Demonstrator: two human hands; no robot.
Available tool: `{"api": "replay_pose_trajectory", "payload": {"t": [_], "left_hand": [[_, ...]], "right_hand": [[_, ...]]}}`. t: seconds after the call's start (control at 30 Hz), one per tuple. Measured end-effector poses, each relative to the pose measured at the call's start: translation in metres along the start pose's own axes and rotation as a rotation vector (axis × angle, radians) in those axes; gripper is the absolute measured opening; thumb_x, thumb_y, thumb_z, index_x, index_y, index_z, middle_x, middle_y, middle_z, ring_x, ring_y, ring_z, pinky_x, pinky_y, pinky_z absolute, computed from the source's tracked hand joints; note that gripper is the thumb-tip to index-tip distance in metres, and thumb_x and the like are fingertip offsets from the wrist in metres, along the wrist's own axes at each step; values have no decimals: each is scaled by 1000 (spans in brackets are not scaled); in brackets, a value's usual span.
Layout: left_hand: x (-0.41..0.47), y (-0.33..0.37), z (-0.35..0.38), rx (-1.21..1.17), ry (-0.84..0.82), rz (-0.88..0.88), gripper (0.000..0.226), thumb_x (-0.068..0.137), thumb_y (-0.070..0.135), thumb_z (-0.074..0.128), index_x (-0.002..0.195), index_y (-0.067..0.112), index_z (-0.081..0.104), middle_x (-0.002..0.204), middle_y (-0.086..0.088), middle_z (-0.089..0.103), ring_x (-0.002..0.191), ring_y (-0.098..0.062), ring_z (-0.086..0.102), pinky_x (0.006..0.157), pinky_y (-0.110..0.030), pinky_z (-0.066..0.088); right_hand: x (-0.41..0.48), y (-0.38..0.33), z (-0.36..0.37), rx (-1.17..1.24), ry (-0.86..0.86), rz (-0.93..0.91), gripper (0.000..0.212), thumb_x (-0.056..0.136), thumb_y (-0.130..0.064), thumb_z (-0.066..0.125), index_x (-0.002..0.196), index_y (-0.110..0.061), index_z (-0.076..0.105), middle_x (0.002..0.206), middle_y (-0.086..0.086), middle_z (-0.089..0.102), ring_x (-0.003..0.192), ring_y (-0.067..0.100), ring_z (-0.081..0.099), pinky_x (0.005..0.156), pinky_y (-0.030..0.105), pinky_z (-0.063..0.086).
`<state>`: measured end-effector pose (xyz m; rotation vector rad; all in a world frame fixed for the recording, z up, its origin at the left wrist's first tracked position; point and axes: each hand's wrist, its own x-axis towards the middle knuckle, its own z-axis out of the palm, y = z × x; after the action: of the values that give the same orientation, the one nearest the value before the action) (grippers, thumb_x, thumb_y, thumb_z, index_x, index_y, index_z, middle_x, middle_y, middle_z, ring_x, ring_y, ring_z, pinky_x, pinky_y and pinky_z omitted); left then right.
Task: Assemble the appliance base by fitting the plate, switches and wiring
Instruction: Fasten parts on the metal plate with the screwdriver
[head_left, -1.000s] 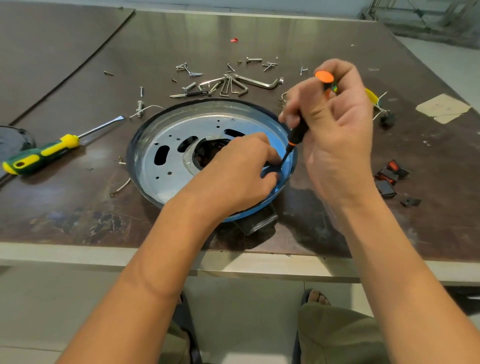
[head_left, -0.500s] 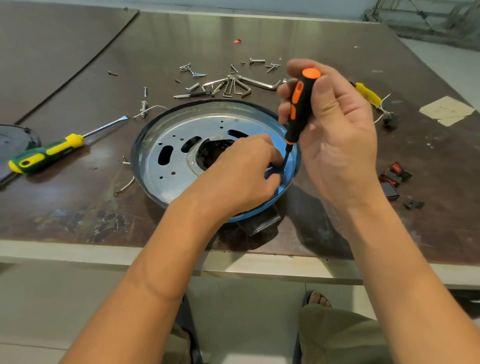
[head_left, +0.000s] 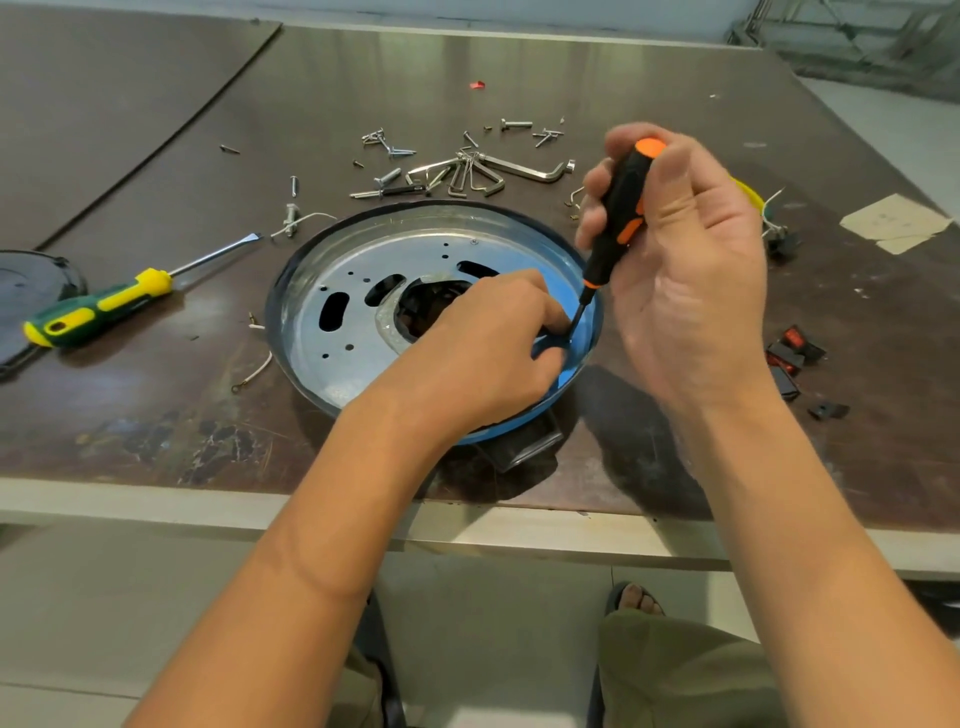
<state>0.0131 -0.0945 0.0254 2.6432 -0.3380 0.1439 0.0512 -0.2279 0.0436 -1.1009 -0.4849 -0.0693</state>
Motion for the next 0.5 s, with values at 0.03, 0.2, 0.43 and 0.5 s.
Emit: {"api": "replay_pose_trajectory", "payload": {"t": [0.03, 0.2, 0.43, 0.5], "left_hand": [[0, 0, 0, 0, 2, 1, 26, 95, 27, 62, 118, 20, 72, 108, 3, 58, 92, -15, 56, 80, -31, 49], [1, -1, 1, 4, 10, 6, 29, 95, 28, 62, 121, 21, 71, 109, 5, 58, 93, -14, 54, 79, -28, 45], [2, -2, 2, 10, 12, 4, 29, 95, 29, 63, 122, 20, 70, 109, 5, 57, 88, -13, 51, 75, -25, 39], [1, -1, 2, 7, 15, 8, 29, 95, 28, 63, 122, 19, 70, 110, 5, 57, 88, -13, 52, 75, -26, 42]], "right_hand": [[0, -2, 1, -20, 6, -8, 13, 100, -18, 57, 105, -6, 57, 91, 9, 62, 81, 21, 58, 74, 33, 49], [0, -3, 3, -35, 32, -37, 27, 88, -29, 66, 102, -11, 51, 85, 9, 66, 74, 19, 59, 72, 31, 49], [0, -1, 1, -98, -18, -34, 8, 98, -8, 58, 106, -5, 57, 96, 18, 63, 85, 26, 59, 79, 37, 51], [0, 0, 2, -124, 30, -74, 18, 91, -3, 67, 100, -8, 53, 89, 16, 65, 79, 27, 61, 77, 37, 52]]}}
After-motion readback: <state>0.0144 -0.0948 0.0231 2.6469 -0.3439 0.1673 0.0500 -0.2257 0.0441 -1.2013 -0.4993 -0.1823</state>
